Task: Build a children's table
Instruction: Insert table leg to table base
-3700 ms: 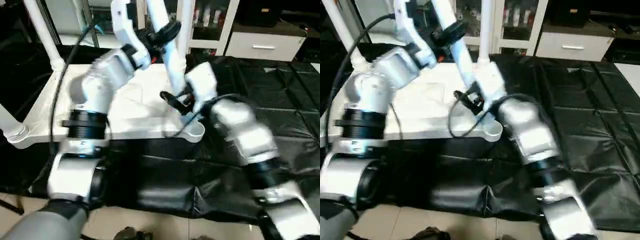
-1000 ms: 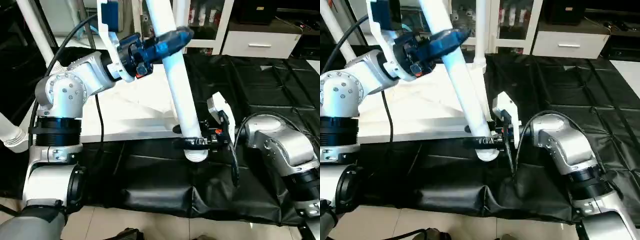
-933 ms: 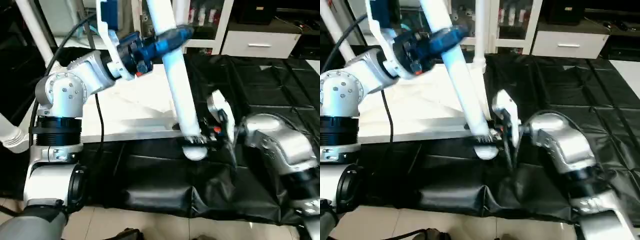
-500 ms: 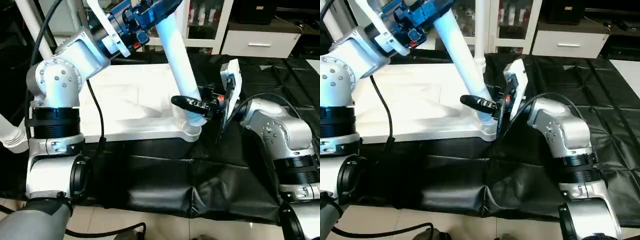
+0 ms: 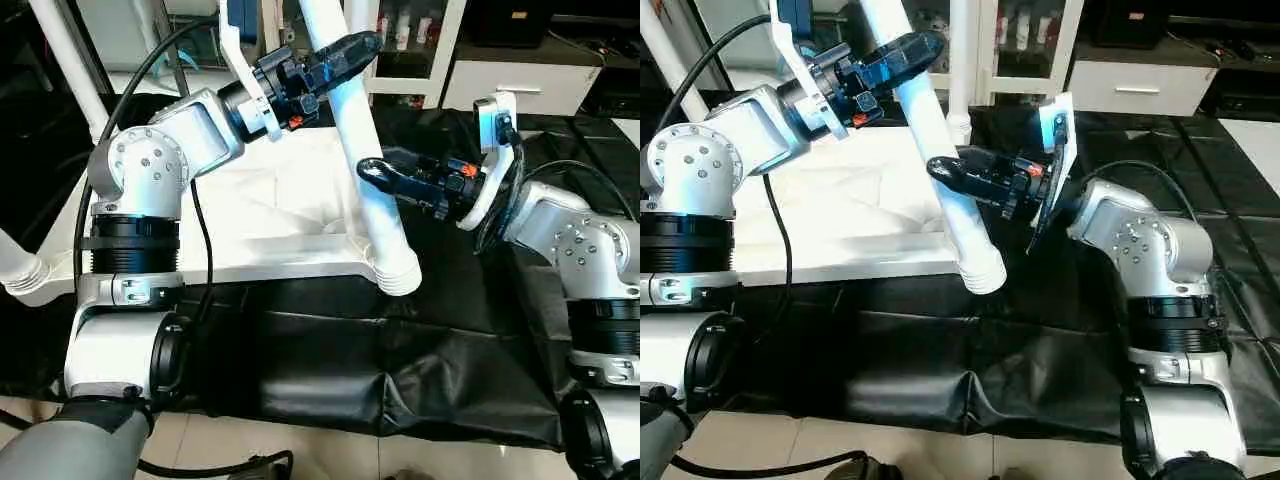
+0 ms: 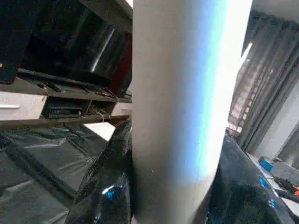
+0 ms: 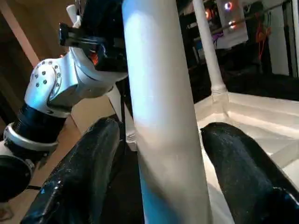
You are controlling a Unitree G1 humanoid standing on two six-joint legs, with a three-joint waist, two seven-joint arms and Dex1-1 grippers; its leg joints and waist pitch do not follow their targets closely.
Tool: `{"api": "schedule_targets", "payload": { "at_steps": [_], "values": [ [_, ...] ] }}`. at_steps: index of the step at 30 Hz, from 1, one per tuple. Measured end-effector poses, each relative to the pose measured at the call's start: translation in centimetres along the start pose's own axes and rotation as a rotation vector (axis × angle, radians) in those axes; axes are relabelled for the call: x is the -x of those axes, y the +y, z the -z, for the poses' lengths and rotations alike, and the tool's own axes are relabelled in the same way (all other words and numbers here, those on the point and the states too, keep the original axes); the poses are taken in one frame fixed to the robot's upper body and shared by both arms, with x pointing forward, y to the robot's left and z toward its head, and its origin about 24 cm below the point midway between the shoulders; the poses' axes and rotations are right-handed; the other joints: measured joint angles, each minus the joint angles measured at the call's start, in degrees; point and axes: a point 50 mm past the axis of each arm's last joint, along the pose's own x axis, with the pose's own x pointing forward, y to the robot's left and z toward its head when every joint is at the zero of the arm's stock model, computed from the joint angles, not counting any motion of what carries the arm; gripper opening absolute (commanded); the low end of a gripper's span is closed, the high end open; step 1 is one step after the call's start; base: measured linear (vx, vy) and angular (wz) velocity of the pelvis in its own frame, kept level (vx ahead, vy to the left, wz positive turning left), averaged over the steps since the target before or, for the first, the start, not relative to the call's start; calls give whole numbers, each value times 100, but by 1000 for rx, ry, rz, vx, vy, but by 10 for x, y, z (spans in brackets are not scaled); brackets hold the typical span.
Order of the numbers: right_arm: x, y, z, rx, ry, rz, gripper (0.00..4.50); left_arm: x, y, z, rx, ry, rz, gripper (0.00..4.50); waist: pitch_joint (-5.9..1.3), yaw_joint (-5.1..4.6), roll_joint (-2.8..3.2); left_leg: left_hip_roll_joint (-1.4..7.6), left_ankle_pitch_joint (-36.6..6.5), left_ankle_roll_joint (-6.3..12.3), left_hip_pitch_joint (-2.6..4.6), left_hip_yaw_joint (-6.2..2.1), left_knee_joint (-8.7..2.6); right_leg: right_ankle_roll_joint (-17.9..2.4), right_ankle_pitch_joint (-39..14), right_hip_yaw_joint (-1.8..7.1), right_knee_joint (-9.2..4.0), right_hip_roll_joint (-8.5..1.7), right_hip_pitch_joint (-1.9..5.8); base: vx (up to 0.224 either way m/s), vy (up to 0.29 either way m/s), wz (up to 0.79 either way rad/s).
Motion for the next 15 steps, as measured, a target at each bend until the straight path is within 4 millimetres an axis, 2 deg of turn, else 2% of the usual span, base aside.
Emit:
{"api": "schedule_targets", "payload": {
  "at_steps": [15],
  "values": [
    [1, 0, 1, -8, 35, 19, 321, 1, 1, 2, 17, 16, -6, 167, 0, 22, 0, 0, 0, 0, 0, 0, 0, 0, 0, 0, 0, 0, 0, 0, 0, 0]
  ]
}}
